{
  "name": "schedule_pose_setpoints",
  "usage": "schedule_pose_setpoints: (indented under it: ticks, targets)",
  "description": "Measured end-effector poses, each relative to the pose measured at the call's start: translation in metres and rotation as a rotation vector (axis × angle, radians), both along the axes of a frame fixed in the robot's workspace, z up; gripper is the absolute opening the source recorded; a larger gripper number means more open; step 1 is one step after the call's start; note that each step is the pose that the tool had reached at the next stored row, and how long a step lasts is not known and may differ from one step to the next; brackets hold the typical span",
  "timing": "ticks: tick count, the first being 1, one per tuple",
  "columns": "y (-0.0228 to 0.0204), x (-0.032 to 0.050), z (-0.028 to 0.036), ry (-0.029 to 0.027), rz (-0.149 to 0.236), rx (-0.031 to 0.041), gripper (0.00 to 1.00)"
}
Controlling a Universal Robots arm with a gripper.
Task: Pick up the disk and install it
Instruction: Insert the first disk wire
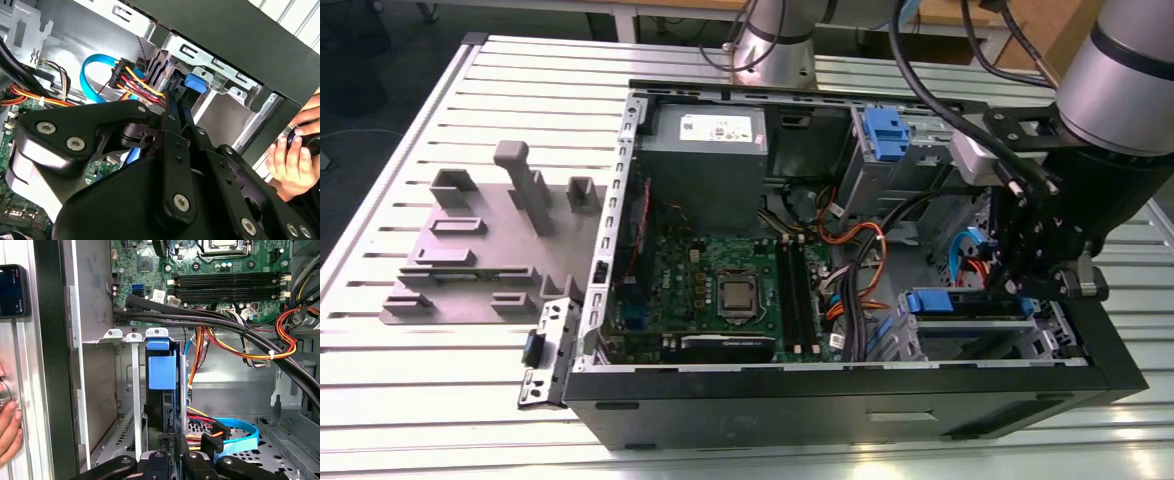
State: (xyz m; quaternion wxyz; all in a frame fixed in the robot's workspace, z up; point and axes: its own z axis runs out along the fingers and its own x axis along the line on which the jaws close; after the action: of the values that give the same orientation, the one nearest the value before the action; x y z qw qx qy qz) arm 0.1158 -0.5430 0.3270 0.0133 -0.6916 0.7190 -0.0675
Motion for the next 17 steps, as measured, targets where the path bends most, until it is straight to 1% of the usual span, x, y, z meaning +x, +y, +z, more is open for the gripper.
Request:
schedule_pose_setpoints:
  ticks: [3,4,6,7,10,11,13,14,15,16,17]
  targets:
    - [0.0,0.0,0.0003,0.0,0.0,0.0003,0.16]
    - [0.0001,0.0,0.0006,0.0,0.0,0.0024,0.16]
    - [0.0,0.0,0.006,0.0003,0.0,0.0014,0.18]
    - [0.0,0.0,0.0091,0.0008,0.0,0.0019,0.24]
    - [0.0,0.0,0.0187,0.0026,0.0,0.0038,0.24]
    - [0.0,0.0,0.02,0.0031,0.0,0.0041,0.24]
    - [0.0,0.0,0.02,0.0033,0.0,0.0042,0.24]
    - [0.0,0.0,0.0199,0.0033,0.0,0.0043,0.23]
    - [0.0,0.0,0.0199,0.0034,0.0,0.0043,0.16]
    - [0.0,0.0,0.02,0.0034,0.0,0.0042,0.16]
    - [0.0,0.0,0.02,0.0034,0.0,0.0041,0.11]
